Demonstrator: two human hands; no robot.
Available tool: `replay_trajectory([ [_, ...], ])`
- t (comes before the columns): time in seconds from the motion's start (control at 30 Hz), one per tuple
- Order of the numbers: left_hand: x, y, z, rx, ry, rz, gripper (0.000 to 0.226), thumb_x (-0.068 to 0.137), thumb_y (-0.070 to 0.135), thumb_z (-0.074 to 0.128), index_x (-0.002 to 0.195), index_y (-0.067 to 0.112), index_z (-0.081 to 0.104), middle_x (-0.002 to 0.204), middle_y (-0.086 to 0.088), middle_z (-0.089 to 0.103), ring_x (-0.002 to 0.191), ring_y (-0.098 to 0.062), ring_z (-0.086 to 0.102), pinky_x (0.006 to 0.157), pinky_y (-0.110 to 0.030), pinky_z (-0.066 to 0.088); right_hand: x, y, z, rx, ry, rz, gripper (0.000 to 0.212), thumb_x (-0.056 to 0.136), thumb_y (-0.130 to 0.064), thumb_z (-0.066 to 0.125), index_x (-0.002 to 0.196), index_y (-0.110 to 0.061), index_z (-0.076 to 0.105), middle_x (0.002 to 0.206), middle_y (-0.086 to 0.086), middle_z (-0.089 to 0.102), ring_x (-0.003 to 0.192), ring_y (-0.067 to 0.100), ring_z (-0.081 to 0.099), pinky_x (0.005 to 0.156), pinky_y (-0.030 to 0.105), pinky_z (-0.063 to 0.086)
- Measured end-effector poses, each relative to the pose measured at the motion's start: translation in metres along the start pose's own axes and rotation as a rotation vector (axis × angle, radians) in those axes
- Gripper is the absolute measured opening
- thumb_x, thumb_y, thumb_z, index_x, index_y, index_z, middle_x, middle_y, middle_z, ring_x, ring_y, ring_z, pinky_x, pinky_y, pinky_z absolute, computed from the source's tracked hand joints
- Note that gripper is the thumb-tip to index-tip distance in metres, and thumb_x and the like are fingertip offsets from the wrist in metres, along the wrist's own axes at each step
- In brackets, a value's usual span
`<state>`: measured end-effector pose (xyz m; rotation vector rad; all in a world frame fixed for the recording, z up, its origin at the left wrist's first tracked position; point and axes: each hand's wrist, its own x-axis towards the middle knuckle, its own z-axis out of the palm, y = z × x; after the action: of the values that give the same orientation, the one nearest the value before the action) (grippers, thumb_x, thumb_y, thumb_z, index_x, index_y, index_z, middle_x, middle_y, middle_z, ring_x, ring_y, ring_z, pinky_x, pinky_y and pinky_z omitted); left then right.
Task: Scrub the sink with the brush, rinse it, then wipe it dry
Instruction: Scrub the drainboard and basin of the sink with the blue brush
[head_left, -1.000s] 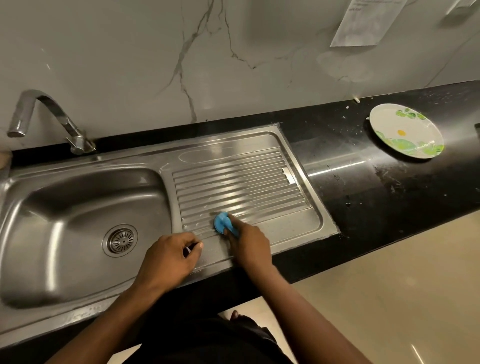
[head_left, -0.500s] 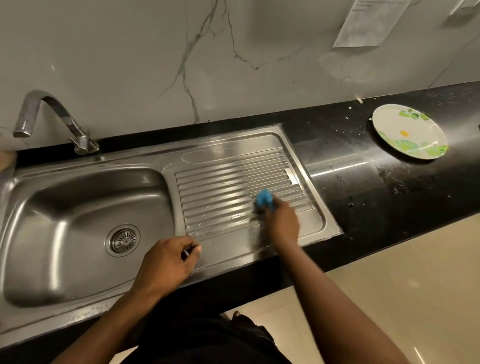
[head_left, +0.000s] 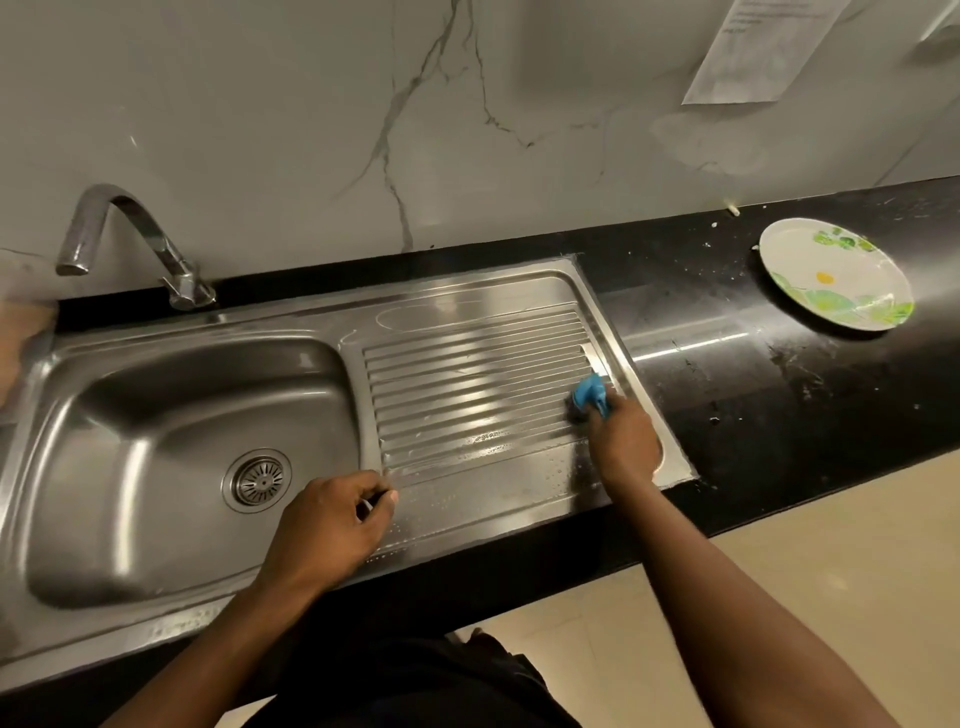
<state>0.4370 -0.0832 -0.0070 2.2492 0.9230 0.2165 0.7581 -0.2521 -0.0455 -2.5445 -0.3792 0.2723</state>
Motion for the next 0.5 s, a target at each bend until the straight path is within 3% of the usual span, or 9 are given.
replay_trajectory([
  [0.07,-0.002,-0.004,0.001,-0.016,0.005,-0.019,0.012,0.094,0.044,0.066,0.092,0.036,0.076,0.079,0.023,0.072,0.072,0.003,0.067,0.068,-0.032,0.060,-0.024,-0.016,0.018,0.101,-0.053,-0.006,0.021,0.104,-0.032,0.057,0.122,-0.026,0.066,0.102,-0.003,0.073,0.078,0.007,0.063,0.060,0.024,0.045],
  [0.17,-0.004,-0.008,0.000,-0.012,0.015,-0.030,0.012,0.095,0.044,0.067,0.087,0.038,0.074,0.077,0.024,0.071,0.070,0.003,0.066,0.067,-0.030,0.059,-0.077,-0.053,0.053,0.152,-0.186,-0.129,0.029,0.103,-0.034,0.059,0.131,-0.031,0.066,0.104,-0.003,0.075,0.087,0.014,0.068,0.072,0.032,0.051],
  [0.37,-0.007,-0.013,-0.005,0.018,0.013,-0.021,0.008,0.094,0.039,0.068,0.087,0.039,0.073,0.077,0.024,0.069,0.071,0.002,0.064,0.063,-0.027,0.054,-0.138,-0.133,0.110,-0.111,-0.392,-0.502,0.049,0.102,-0.028,0.056,0.150,-0.033,0.050,0.118,0.007,0.074,0.106,0.030,0.070,0.085,0.040,0.053],
  [0.5,-0.008,-0.021,-0.011,0.026,0.021,-0.019,0.013,0.094,0.038,0.069,0.081,0.039,0.070,0.074,0.023,0.069,0.070,0.003,0.064,0.062,-0.026,0.054,-0.121,-0.122,0.097,-0.169,-0.419,-0.532,0.048,0.103,-0.039,0.058,0.151,-0.039,0.050,0.126,0.006,0.072,0.113,0.030,0.068,0.092,0.039,0.052],
])
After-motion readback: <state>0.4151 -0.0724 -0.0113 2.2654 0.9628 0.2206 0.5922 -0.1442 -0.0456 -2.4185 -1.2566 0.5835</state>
